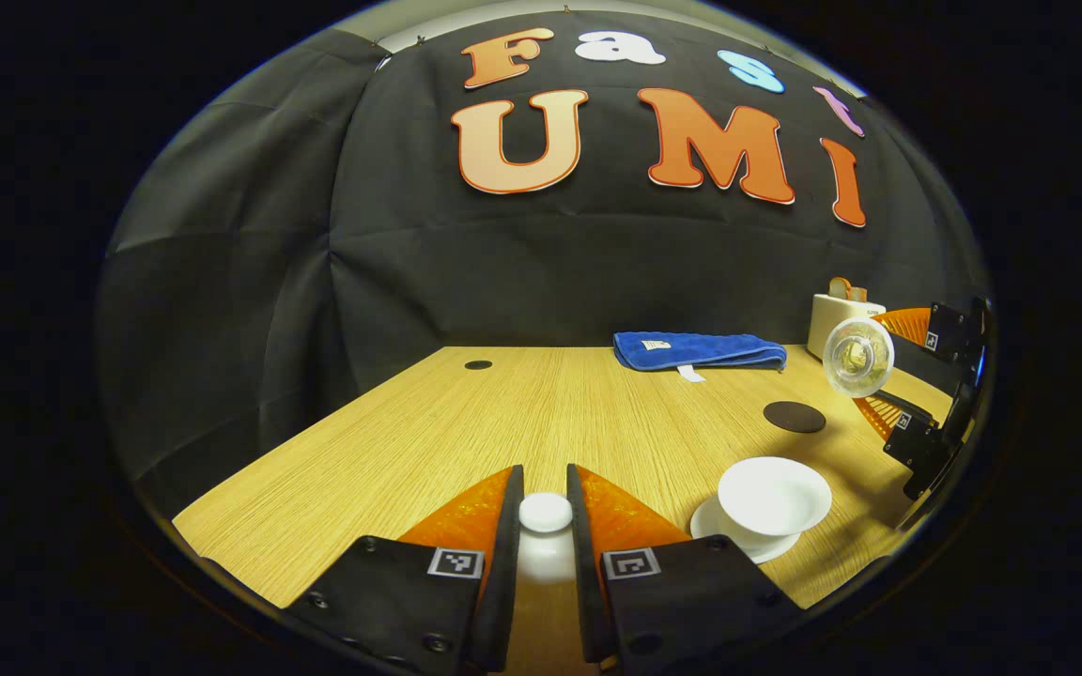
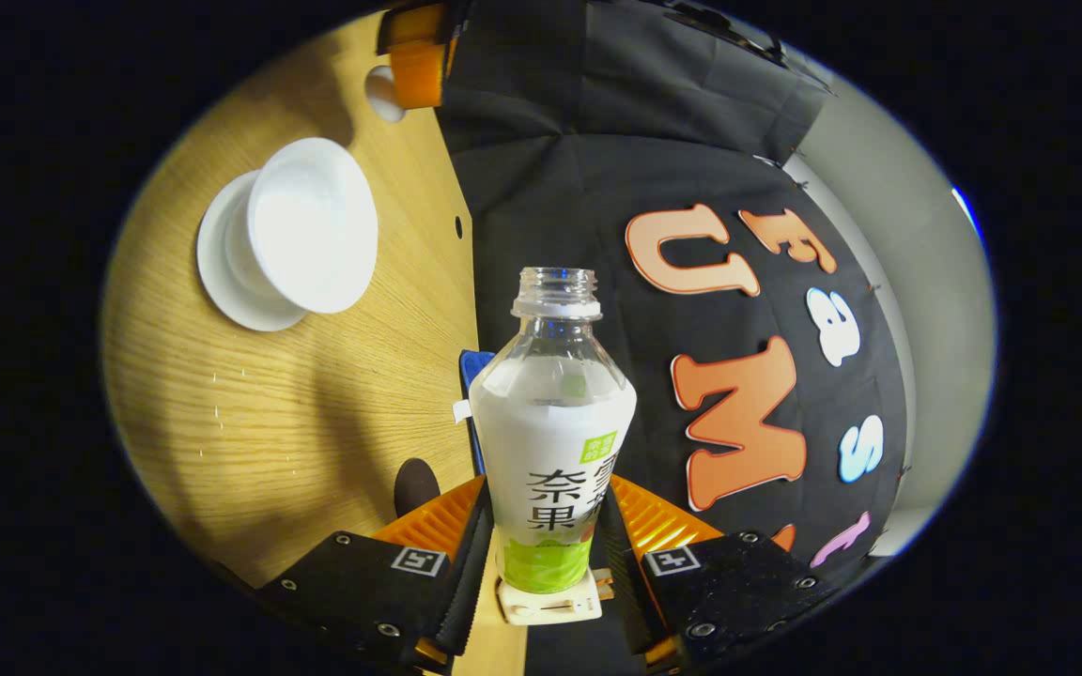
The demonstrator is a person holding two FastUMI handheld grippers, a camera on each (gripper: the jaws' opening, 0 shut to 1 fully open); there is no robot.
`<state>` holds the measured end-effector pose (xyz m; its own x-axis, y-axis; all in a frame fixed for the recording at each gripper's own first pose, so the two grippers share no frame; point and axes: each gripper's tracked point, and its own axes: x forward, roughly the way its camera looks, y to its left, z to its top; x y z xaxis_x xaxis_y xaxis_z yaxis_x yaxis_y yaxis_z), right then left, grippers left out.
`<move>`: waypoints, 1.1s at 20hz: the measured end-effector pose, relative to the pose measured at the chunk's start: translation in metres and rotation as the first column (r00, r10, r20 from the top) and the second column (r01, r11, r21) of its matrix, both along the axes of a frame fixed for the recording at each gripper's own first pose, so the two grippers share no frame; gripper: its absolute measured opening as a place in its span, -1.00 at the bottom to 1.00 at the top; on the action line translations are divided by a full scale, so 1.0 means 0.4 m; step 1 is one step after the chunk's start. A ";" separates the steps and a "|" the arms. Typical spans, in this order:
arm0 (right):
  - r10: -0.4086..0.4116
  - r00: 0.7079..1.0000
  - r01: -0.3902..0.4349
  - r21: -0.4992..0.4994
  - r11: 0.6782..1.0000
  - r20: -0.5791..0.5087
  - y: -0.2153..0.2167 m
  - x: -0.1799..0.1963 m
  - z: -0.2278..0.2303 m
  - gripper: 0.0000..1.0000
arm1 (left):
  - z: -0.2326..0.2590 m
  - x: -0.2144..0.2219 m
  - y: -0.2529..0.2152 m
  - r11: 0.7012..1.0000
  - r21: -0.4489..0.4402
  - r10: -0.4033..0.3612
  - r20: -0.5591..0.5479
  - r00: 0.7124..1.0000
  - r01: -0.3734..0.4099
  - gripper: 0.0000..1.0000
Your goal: Open the teacup lid with one hand, grasp the water bottle and pour water into the teacup with the other hand; after pouring, place the water bottle on the coaster and then close the teacup lid.
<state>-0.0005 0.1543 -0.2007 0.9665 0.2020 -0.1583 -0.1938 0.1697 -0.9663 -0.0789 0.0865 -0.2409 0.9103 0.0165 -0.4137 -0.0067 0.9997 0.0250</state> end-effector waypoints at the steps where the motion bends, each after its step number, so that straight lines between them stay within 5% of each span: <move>1: 0.015 1.000 -0.015 -0.023 1.000 0.017 0.005 -0.001 0.002 0.24 | -0.001 0.000 0.003 1.000 -0.001 0.000 0.000 1.000 0.000 -0.36; 22: 0.164 0.981 -0.132 -0.270 0.954 0.102 0.034 -0.016 0.013 0.24 | 0.000 -0.030 0.022 1.000 -0.029 0.007 -0.001 1.000 -0.007 -0.36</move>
